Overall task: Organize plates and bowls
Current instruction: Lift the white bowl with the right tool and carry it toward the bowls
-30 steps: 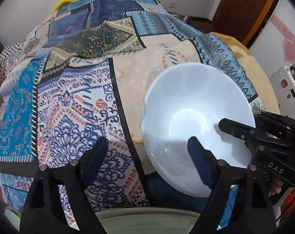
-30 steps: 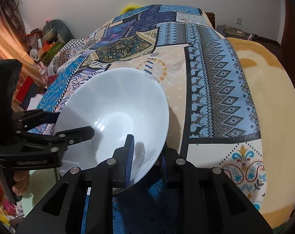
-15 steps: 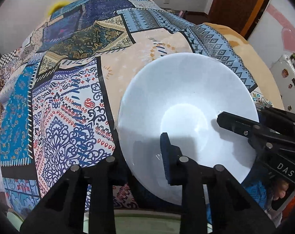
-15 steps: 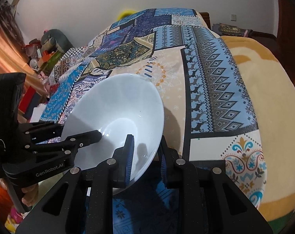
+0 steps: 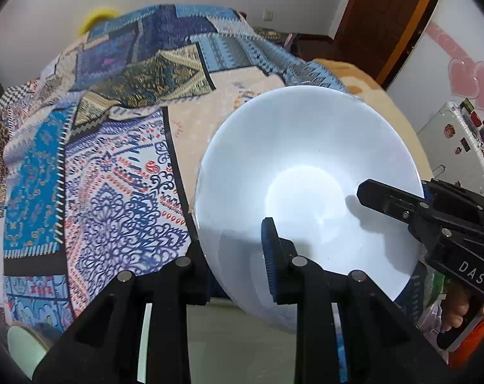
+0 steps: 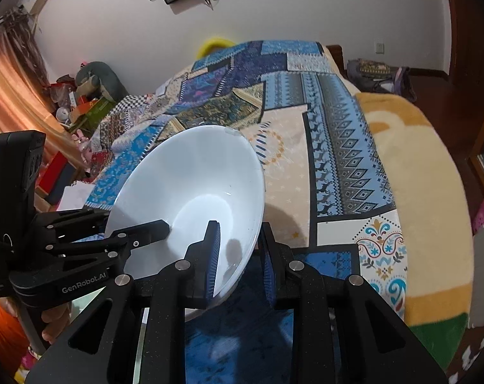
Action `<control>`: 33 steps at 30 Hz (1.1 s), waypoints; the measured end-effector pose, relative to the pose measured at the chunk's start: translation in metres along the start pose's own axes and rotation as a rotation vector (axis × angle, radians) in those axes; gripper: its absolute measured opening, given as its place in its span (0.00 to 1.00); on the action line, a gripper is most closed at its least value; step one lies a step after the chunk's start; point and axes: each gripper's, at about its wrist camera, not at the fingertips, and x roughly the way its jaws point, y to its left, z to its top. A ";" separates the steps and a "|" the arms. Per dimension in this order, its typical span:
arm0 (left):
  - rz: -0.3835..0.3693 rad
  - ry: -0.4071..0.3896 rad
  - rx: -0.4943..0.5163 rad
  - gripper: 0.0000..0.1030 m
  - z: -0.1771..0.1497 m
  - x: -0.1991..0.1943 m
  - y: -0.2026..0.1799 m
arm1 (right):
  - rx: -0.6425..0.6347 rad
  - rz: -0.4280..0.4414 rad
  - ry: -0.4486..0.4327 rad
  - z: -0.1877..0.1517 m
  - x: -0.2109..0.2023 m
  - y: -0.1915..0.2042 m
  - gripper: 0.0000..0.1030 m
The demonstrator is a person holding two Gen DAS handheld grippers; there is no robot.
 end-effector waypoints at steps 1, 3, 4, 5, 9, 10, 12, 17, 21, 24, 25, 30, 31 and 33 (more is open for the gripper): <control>0.002 -0.009 0.002 0.25 -0.002 -0.005 -0.001 | -0.002 -0.002 -0.006 0.000 -0.003 0.002 0.21; -0.002 -0.020 0.001 0.25 -0.006 -0.017 -0.001 | -0.005 -0.004 -0.019 -0.001 -0.009 0.008 0.21; -0.005 -0.023 0.000 0.25 -0.007 -0.020 -0.001 | -0.007 -0.004 -0.024 -0.002 -0.011 0.010 0.21; -0.009 -0.030 0.001 0.25 -0.010 -0.026 -0.002 | -0.010 -0.004 -0.031 -0.002 -0.015 0.014 0.21; -0.008 -0.059 0.006 0.25 -0.017 -0.044 -0.002 | -0.025 -0.007 -0.050 -0.006 -0.025 0.028 0.21; -0.007 -0.068 0.006 0.25 -0.019 -0.050 -0.002 | -0.031 -0.008 -0.055 -0.006 -0.028 0.032 0.21; -0.011 -0.083 -0.001 0.25 -0.024 -0.061 0.000 | -0.039 -0.006 -0.059 -0.008 -0.031 0.040 0.21; -0.015 -0.118 -0.014 0.25 -0.040 -0.090 0.009 | -0.065 -0.003 -0.068 -0.016 -0.036 0.060 0.21; -0.014 -0.134 -0.025 0.25 -0.054 -0.104 0.018 | -0.071 0.016 -0.072 -0.021 -0.036 0.075 0.21; -0.018 -0.146 -0.043 0.25 -0.066 -0.114 0.028 | -0.069 0.035 -0.073 -0.025 -0.033 0.086 0.21; -0.020 -0.151 -0.049 0.25 -0.070 -0.118 0.031 | -0.071 0.039 -0.073 -0.026 -0.032 0.091 0.21; -0.013 -0.166 -0.085 0.25 -0.092 -0.129 0.052 | -0.104 0.048 -0.071 -0.032 -0.024 0.117 0.21; -0.012 -0.166 -0.093 0.25 -0.096 -0.130 0.056 | -0.108 0.054 -0.068 -0.033 -0.021 0.121 0.21; -0.011 -0.167 -0.111 0.25 -0.106 -0.133 0.066 | -0.111 0.068 -0.060 -0.036 -0.016 0.131 0.22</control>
